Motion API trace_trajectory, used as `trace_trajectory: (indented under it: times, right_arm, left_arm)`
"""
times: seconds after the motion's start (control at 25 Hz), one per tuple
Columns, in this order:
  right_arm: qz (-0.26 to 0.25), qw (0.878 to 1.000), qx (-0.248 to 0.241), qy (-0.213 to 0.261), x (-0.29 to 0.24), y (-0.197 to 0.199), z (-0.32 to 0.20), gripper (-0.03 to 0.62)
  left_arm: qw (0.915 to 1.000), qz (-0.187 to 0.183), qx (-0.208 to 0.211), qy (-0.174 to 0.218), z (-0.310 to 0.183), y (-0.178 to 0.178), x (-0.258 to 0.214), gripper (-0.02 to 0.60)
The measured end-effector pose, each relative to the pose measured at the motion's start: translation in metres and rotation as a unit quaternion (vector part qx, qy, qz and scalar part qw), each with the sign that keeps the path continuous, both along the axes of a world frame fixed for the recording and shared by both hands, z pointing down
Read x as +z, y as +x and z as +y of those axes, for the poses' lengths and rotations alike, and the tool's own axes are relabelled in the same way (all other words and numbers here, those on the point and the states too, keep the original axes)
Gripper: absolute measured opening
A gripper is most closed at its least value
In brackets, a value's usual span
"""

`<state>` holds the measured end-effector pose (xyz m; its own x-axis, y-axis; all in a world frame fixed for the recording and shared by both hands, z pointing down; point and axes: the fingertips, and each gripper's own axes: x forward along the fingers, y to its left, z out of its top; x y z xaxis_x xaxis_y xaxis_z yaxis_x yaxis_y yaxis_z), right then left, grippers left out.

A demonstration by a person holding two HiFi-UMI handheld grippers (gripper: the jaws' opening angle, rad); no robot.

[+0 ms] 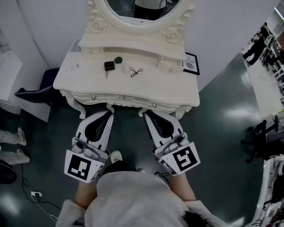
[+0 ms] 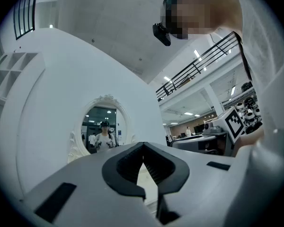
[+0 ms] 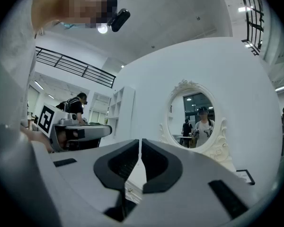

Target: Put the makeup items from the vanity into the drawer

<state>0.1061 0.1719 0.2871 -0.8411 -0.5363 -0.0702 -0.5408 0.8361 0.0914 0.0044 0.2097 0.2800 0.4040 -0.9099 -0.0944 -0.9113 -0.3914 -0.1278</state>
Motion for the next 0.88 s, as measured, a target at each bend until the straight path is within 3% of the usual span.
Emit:
trace_trajectory:
  times: [0.32,0.48,0.88]
  right_arm:
    - [-0.005,1.000,0.009,0.003,-0.003,-0.015,-0.004,0.032]
    - [-0.002,1.000,0.012,0.004,-0.001,-0.025,-0.009,0.032]
    - [-0.022,0.999,0.043,-0.002,0.001,-0.044,-0.036,0.032]
  left_arm:
    - [0.9996,0.012,0.002,0.027,-0.007,-0.018,-0.011,0.015]
    - [1.0000,0.001,0.006,0.008,-0.012,-0.028,0.000,0.015]
    - [0.9996,0.011,-0.003,0.024,-0.033,-0.064,-0.004,0.015]
